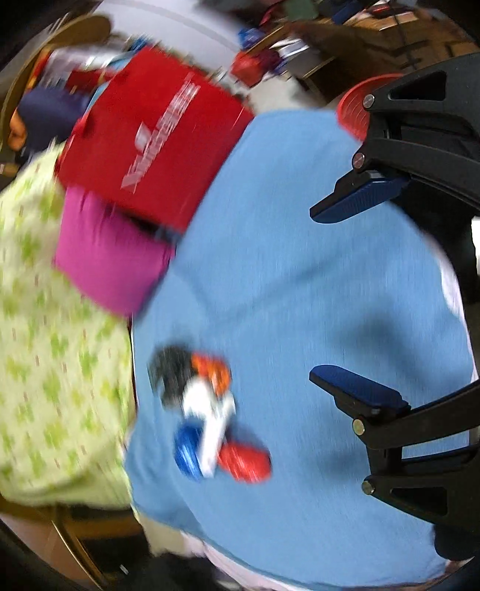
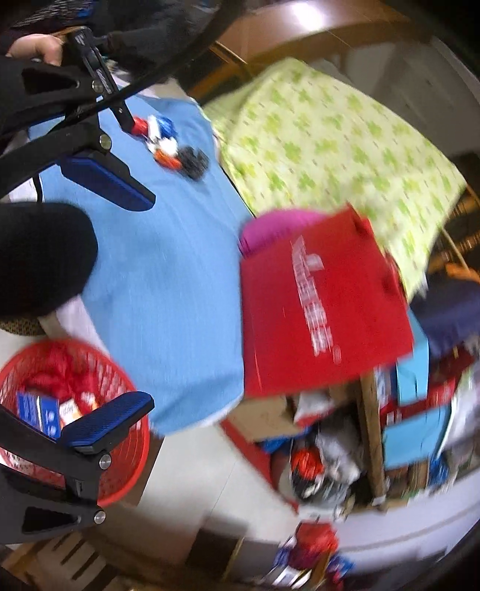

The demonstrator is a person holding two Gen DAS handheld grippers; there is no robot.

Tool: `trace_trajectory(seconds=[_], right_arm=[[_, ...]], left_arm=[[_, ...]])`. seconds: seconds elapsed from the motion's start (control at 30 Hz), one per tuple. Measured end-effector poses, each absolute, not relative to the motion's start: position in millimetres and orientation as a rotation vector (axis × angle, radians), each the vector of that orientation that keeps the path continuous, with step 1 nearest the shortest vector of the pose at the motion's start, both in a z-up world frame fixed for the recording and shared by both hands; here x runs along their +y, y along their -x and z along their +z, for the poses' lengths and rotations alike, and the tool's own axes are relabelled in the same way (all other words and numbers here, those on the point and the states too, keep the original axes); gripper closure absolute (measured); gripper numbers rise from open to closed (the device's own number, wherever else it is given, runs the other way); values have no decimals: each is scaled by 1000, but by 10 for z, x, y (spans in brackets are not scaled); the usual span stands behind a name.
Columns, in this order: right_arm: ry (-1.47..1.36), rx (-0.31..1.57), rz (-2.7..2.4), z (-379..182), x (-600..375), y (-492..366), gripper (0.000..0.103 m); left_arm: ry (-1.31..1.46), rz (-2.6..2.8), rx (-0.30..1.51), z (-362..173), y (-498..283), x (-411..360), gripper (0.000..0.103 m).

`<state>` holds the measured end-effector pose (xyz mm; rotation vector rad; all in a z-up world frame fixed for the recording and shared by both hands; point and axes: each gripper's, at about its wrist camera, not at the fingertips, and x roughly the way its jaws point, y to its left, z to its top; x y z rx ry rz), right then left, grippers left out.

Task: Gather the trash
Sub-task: 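Return both tools to the remaining plastic bags on the blanket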

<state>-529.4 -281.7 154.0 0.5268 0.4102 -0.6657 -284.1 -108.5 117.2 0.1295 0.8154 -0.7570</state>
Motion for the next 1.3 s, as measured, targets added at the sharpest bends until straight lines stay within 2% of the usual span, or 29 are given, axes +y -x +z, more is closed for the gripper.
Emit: trace_trajectory(seconds=[0.33, 0.73, 1.3], right_arm=[[-388, 491, -465, 1587, -2310, 4281, 3], [-310, 527, -373, 1530, -2156, 3777, 3], [-330, 515, -315, 1163, -2570, 2993, 3]], left_arm=[[-44, -553, 836, 958, 2087, -395, 23], [-29, -483, 848, 953, 1710, -347, 23], [-44, -374, 880, 892, 1265, -396, 23]])
